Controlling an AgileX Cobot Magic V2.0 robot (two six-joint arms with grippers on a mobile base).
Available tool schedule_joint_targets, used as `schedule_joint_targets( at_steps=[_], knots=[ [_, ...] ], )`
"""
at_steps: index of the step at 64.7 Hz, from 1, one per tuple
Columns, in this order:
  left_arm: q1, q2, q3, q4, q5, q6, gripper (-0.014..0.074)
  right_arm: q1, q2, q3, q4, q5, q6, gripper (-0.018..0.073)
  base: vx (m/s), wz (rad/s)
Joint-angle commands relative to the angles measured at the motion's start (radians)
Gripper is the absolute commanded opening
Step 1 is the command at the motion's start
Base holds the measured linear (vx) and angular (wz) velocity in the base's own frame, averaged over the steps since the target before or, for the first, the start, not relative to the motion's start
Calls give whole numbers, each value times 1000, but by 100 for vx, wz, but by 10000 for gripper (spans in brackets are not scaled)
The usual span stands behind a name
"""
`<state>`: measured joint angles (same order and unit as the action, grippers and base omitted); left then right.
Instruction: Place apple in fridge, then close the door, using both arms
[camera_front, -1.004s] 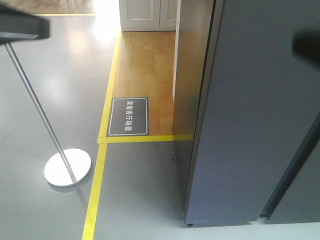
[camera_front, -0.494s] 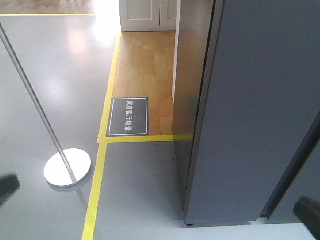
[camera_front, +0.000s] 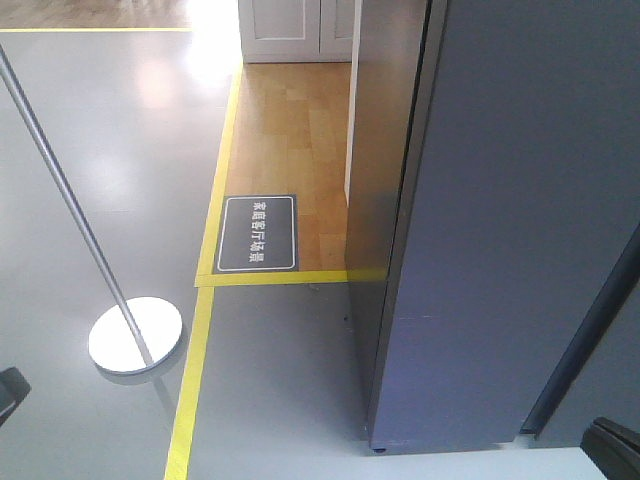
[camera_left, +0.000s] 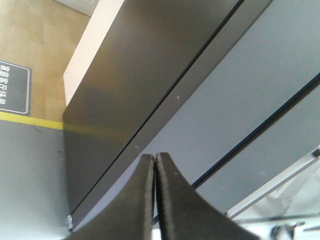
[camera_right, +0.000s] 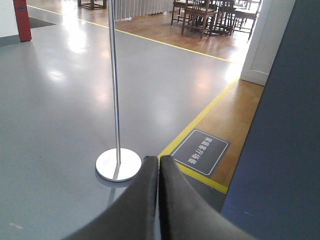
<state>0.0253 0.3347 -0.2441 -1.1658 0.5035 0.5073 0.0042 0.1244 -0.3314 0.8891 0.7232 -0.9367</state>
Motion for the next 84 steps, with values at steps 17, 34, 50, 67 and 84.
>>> schedule_joint_targets(
  at_steps=[17, 34, 50, 67, 84],
  knots=[
    [0, 8, -24, -61, -37, -5, -6, -4, 12, -25, 33, -42, -1, -3, 0, 0],
    [0, 8, -24, -61, -37, -4, -6, -4, 12, -25, 33, -42, -1, -3, 0, 0],
    [0, 8, -24, -61, -37, -4, -6, -4, 12, -25, 33, -42, -1, -3, 0, 0],
    [-1, 8, -24, 74, -81, 154, -6, -4, 12, -25, 33, -39, -1, -3, 0, 0],
    [0, 7, -24, 315, -177, 371, -6, -4, 12, -25, 33, -34, -1, -3, 0, 0]
  ],
)
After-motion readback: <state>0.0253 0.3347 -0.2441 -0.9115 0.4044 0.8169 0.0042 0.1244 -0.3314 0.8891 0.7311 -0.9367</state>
